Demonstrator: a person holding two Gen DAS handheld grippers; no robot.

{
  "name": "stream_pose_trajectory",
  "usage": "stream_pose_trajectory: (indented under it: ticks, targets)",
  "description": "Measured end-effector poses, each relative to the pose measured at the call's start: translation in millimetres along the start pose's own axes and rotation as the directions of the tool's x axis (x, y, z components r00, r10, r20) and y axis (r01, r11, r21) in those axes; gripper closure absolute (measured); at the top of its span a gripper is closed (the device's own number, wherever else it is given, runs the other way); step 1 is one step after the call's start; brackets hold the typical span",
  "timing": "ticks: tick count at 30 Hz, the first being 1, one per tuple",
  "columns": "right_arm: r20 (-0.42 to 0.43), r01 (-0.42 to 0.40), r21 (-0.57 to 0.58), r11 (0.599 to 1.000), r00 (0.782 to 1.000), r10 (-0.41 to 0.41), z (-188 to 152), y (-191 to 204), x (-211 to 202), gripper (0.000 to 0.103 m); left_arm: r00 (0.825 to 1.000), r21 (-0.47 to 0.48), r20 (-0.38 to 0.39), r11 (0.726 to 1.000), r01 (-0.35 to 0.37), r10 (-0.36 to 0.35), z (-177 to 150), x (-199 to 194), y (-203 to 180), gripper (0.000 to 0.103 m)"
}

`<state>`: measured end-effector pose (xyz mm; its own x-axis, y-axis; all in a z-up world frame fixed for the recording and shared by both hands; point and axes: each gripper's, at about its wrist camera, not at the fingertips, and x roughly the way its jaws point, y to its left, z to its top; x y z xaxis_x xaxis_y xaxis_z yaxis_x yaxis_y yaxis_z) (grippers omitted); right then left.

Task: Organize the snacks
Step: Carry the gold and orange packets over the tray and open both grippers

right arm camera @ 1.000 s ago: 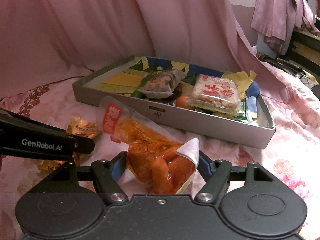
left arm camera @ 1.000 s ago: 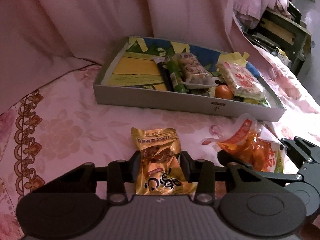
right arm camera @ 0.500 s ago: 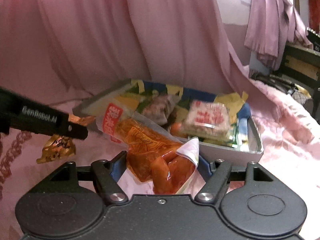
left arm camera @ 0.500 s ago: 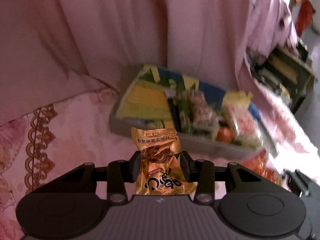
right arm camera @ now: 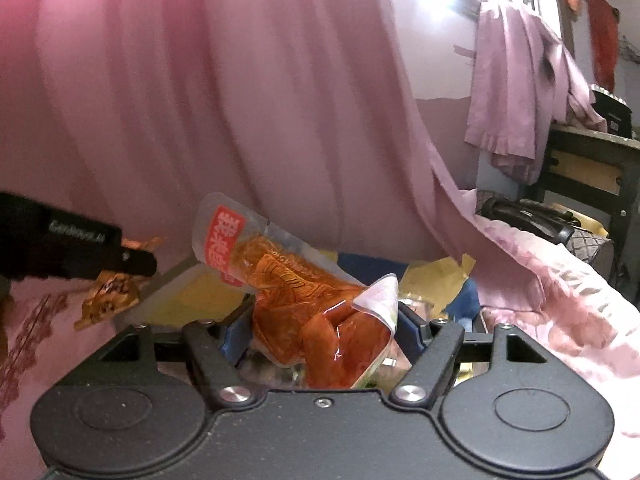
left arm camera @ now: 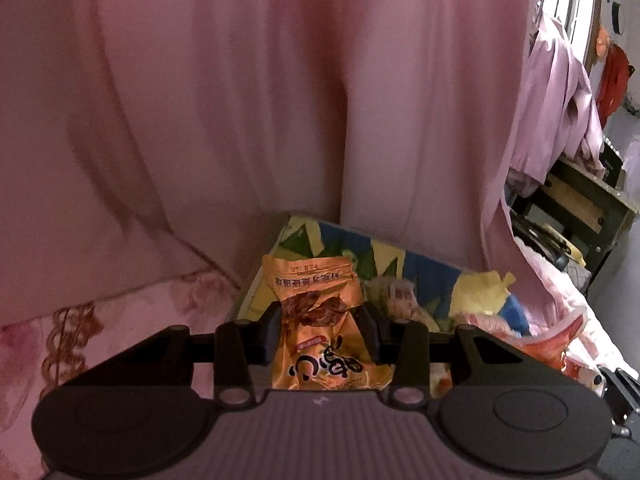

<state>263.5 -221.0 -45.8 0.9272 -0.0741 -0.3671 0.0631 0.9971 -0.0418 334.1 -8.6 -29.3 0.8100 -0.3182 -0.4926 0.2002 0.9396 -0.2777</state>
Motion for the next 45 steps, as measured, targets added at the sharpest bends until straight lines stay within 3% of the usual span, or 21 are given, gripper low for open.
stream_pose_trajectory:
  ticks: [14, 23, 29, 35, 41, 45]
  targets:
    - [-0.005, 0.056, 0.006, 0.998, 0.998, -0.056, 4, -4, 54, 0.029, 0.999, 0.024, 0.022, 0.999, 0.029, -0.030, -5, 40, 5, 0.058]
    - [-0.107, 0.087, -0.015, 0.996, 0.990, -0.088, -3, -1, 86, 0.028, 0.999, 0.079, -0.023, 0.996, 0.040, -0.039, -11, 55, -1, 0.057]
    - [-0.130, 0.065, 0.015, 0.998, 0.990, -0.062, 0, -3, 88, 0.019, 0.998, 0.058, -0.030, 0.997, 0.053, -0.051, -10, 55, 4, 0.055]
    - [-0.126, 0.051, 0.026, 0.998, 0.991, -0.047, 7, -5, 82, 0.010, 0.997, 0.052, -0.053, 0.997, 0.052, -0.049, -10, 59, 2, 0.048]
    - [-0.101, 0.058, 0.069, 0.996, 0.994, -0.051, 17, -13, 64, 0.006, 0.998, 0.035, -0.039, 0.998, 0.048, -0.047, -8, 49, -1, 0.023]
    - [-0.057, 0.063, 0.100, 0.993, 0.997, -0.057, 25, -20, 43, 0.001, 1.000, 0.029, -0.009, 0.999, 0.024, -0.024, -4, 31, -2, 0.015]
